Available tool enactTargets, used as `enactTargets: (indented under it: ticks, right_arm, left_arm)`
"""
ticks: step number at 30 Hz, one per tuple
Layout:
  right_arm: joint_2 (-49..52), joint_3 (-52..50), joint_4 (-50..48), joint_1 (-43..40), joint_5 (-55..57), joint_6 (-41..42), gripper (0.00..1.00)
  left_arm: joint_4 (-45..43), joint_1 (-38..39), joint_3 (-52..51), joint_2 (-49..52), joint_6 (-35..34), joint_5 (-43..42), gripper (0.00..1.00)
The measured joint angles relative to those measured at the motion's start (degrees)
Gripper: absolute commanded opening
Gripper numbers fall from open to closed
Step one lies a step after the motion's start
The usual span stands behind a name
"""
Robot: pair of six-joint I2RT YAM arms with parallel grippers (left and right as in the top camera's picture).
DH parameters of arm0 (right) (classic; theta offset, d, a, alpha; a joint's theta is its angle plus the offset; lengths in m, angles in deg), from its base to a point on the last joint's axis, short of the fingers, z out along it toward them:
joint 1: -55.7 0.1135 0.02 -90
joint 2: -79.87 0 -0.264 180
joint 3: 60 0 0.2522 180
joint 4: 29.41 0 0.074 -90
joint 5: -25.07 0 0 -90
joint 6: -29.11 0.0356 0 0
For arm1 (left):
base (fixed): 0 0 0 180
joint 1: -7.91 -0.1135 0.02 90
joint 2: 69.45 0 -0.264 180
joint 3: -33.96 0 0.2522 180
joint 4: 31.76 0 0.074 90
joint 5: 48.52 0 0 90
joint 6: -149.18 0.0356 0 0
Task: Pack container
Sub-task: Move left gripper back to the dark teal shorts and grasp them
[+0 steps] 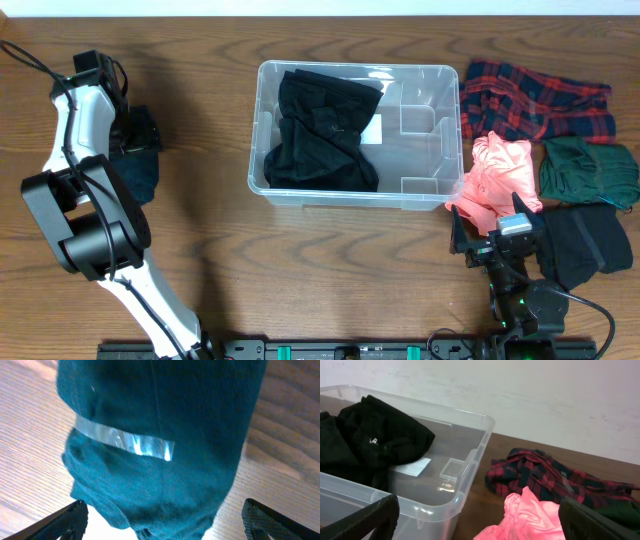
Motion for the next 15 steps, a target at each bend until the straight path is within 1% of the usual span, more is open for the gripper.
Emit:
enactTargets:
  ticks: [5, 15]
  right_arm:
    - [0.00, 0.00, 0.02, 0.00, -0.02, 0.00, 0.99]
    - [0.00, 0.00, 0.00, 0.00, -0.02, 0.00, 0.99]
  left_arm:
    - [0.81, 0.02, -0.72, 0.00, -1.38, -3.13, 0.98]
    - [-7.34, 0.00, -7.54, 0.00, -2.19, -4.74, 0.98]
